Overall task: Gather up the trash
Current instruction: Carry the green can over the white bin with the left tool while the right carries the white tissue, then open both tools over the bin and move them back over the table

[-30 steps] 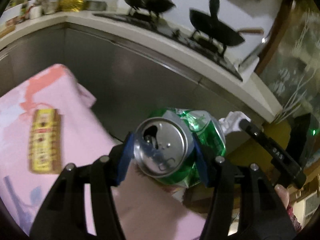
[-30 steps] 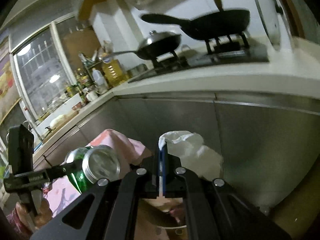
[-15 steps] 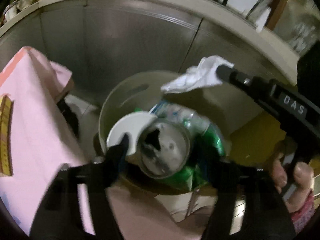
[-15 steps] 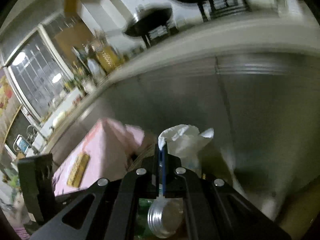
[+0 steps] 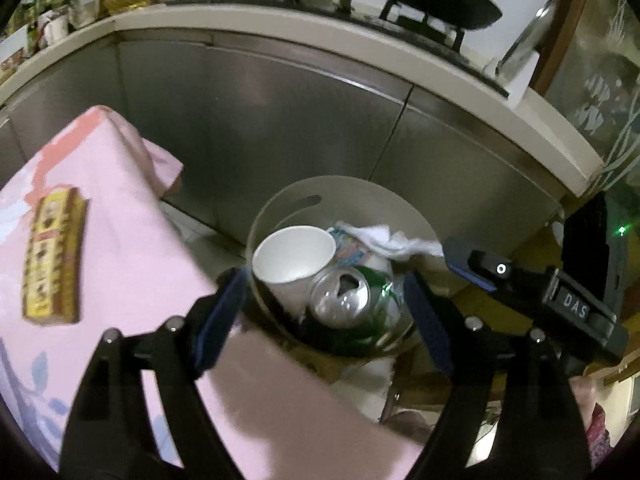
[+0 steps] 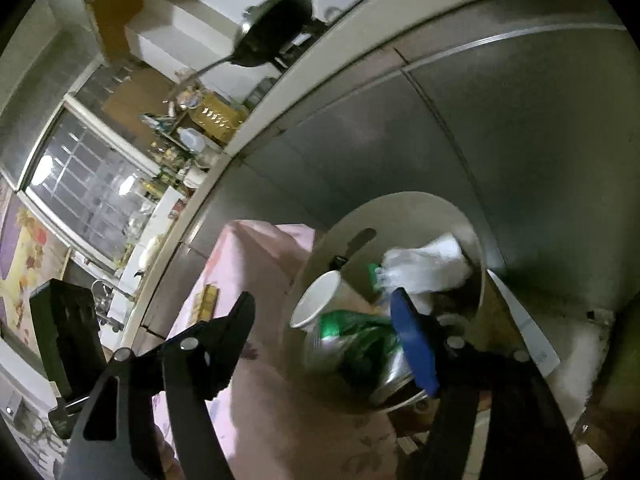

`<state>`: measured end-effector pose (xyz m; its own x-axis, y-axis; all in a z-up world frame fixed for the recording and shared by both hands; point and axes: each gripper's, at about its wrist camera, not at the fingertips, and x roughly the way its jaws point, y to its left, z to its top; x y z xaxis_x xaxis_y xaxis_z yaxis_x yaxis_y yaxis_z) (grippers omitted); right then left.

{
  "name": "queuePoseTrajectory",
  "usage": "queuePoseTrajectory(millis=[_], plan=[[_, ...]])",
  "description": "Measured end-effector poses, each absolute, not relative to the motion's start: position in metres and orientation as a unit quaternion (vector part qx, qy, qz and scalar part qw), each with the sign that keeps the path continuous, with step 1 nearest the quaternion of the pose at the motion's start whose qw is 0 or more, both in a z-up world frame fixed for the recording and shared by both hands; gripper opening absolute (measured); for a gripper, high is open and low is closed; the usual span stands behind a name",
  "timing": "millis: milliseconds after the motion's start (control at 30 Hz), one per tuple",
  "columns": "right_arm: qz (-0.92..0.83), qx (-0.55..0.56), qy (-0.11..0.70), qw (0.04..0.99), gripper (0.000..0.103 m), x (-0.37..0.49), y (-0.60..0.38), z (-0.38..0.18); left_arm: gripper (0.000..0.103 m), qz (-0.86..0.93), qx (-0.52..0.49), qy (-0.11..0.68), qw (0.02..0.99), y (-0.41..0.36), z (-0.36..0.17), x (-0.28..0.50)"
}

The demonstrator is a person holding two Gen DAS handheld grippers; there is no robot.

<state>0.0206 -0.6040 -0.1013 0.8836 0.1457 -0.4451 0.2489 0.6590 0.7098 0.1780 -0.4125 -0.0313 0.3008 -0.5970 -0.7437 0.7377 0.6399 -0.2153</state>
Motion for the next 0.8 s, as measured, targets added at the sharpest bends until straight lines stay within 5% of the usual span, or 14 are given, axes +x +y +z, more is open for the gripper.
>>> queuePoseTrajectory(millis=[800], plan=[[-0.131, 0.339, 0.246, 0.898, 0.068, -0.043, -0.451, -0.082, 0.081, -0.289, 0.119, 0.331, 0.89, -0.233, -0.007, 0.102]])
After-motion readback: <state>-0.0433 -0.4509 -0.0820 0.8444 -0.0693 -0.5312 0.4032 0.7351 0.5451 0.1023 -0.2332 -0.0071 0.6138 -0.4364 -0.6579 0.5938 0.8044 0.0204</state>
